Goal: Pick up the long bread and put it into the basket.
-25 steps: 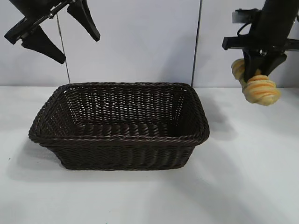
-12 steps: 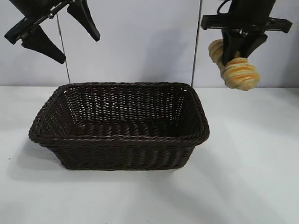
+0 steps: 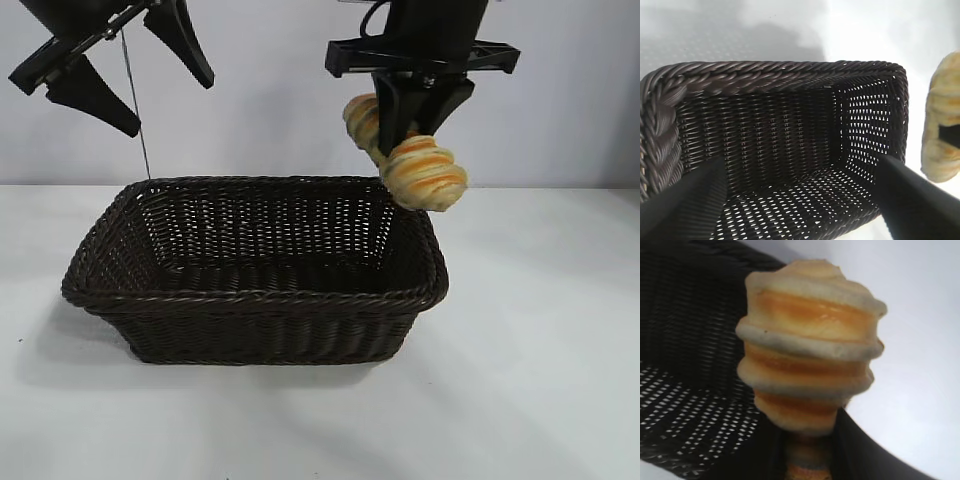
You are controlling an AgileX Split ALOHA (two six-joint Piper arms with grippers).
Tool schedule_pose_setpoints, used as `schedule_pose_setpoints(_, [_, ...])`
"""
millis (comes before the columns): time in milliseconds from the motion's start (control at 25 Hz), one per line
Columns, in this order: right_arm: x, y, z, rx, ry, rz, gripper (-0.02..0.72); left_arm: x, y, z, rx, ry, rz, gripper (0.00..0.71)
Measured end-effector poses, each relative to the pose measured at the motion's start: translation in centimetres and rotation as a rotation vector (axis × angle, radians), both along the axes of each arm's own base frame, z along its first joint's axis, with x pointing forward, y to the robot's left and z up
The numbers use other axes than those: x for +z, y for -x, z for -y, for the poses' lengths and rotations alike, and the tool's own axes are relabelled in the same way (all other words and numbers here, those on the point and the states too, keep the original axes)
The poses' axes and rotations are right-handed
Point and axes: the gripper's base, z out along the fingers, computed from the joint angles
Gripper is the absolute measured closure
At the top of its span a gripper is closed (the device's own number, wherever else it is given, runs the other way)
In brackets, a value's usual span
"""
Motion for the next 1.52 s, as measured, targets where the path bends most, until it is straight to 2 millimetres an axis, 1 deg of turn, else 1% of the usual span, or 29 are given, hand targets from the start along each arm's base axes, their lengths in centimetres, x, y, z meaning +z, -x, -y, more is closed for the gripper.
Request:
schedule_pose_setpoints(80, [-0.2,-0.1,-0.2,0.017,-0.012,0.004,0.524,0.0,0.0,0.0,0.000,0.000,0.000,0.123])
schedule_pose_setpoints(160, [-0.8,-0.3,-0.4,0.038,-0.008,-0.006,0.524,0.0,0.0,0.0,0.000,0.000,0.000,0.123])
schedule_pose_setpoints(520, [-5.7,-1.4,-1.4,0.065,0.004,-0.113,0.524,0.0,0.0,0.0,0.000,0.000,0.000,0.123])
schedule_pose_setpoints(720, [-6.5,-1.5,-1.7,0.060,-0.011,-0.135,0.519,0.0,0.0,0.0,0.000,0.000,0.000,0.123])
schedule_pose_setpoints(800, [-6.5,-1.5,-1.7,0.059,-0.013,-0.131,0.483,0.0,0.0,0.0,0.000,0.000,0.000,0.123])
schedule_pose_setpoints(880, [-6.6,-1.6,-1.7,0.059,-0.012,-0.132,0.427,0.0,0.0,0.0,0.000,0.000,0.000,0.123])
schedule_pose_setpoints(960, [-6.6,-1.6,-1.7,0.059,-0.011,-0.133,0.334,0.0,0.0,0.0,0.000,0.000,0.000,0.123])
schedule_pose_setpoints(1040, [-6.6,-1.6,-1.7,0.059,-0.011,-0.133,0.215,0.0,0.0,0.0,0.000,0.000,0.000,0.123])
schedule_pose_setpoints(1080, [-6.6,-1.6,-1.7,0.059,-0.011,-0.133,0.141,0.0,0.0,0.0,0.000,0.000,0.000,0.123])
schedule_pose_setpoints(1160, [-6.6,-1.6,-1.7,0.059,-0.011,-0.133,0.074,0.0,0.0,0.0,0.000,0.000,0.000,0.123])
schedule_pose_setpoints(1240, [-6.6,-1.6,-1.7,0.059,-0.011,-0.133,0.049,0.0,0.0,0.0,0.000,0.000,0.000,0.123])
schedule_pose_setpoints(1360, [-6.3,-1.5,-1.6,0.060,-0.013,-0.131,0.038,0.0,0.0,0.0,0.000,0.000,0.000,0.123])
schedule_pose_setpoints(1520, [-4.5,-1.4,-0.5,0.047,-0.020,-0.118,0.038,0.0,0.0,0.0,0.000,0.000,0.000,0.123])
